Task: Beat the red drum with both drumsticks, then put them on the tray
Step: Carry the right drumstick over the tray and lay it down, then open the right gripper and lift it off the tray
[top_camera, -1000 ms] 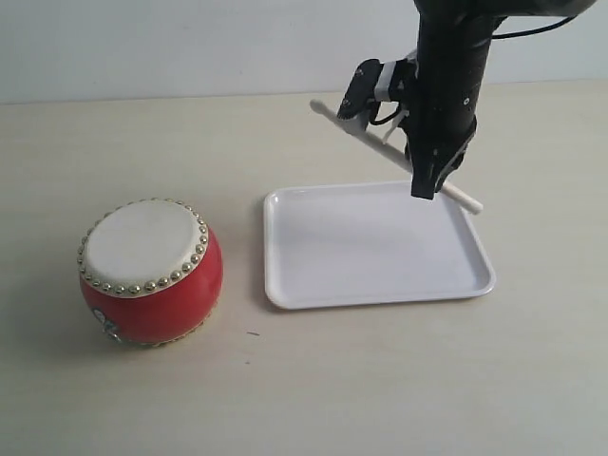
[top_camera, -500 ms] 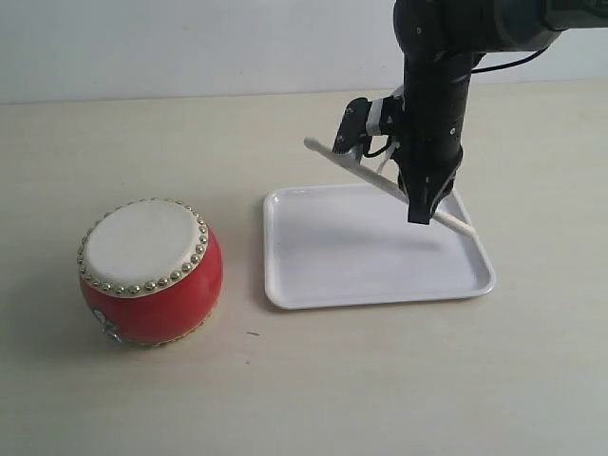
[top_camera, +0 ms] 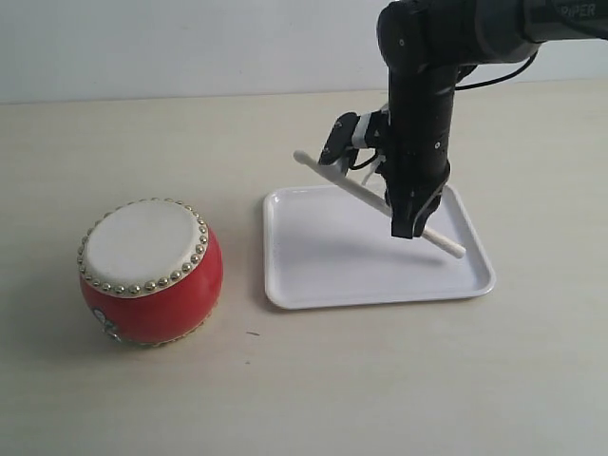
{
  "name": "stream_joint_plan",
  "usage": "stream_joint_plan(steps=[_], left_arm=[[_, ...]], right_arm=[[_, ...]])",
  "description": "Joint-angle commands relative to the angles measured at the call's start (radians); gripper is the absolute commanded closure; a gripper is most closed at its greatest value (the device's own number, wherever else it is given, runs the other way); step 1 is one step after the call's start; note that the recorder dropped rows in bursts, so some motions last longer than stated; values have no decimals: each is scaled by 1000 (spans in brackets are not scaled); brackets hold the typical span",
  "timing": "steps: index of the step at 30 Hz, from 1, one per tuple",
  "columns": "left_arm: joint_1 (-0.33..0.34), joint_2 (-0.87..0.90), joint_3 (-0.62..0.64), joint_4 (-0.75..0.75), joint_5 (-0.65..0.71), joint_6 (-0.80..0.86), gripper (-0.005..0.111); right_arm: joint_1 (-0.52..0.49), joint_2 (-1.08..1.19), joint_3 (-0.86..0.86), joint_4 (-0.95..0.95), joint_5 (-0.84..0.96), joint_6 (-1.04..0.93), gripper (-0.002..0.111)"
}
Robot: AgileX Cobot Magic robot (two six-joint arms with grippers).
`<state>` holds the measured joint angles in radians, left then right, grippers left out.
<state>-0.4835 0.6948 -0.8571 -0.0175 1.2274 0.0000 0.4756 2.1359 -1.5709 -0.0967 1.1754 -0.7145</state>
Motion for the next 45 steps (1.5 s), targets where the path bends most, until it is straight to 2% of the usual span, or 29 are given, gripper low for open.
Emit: stream_joint_plan(steps=[1,13,24,30,33,35,36,38,40,42,43,45], left_arm=[[-5,-9,-5,-5,-6,-8,107],[-5,-9,-5,-5,-6,-8,107],[-5,-9,-5,-5,-6,-12,107],[-5,-7,-5,-9,-6,-34,107],[-5,24,14,-80,-6,-19,107],[-5,75,62,-152,-6,29,107],[-5,110,97,-240,-6,68,107],[-5,161,151,-422,-59,167,107],[-5,189,212,-574,-209,243,107],[-5,192,278,-667,-373,270,107],[-5,192,316,-709,-431,294,107],[-5,202,363,-790,-467,350,107]], right_arm=[[12,19,-5,-62,3,11,108],[31,46,-5,-86,-25,11,108],[31,46,-5,-63,-27,11,85],[31,46,-5,-61,-24,13,81],[29,25,-12,-56,21,155,81],[10,-28,-10,24,43,312,81],[-10,-73,-8,117,45,362,81],[-42,-160,35,313,-18,354,81],[-54,-257,134,566,-102,261,81],[-51,-346,268,834,-144,78,81],[-51,-385,353,1009,-163,-43,80],[-51,-419,446,1221,-179,-190,77]])
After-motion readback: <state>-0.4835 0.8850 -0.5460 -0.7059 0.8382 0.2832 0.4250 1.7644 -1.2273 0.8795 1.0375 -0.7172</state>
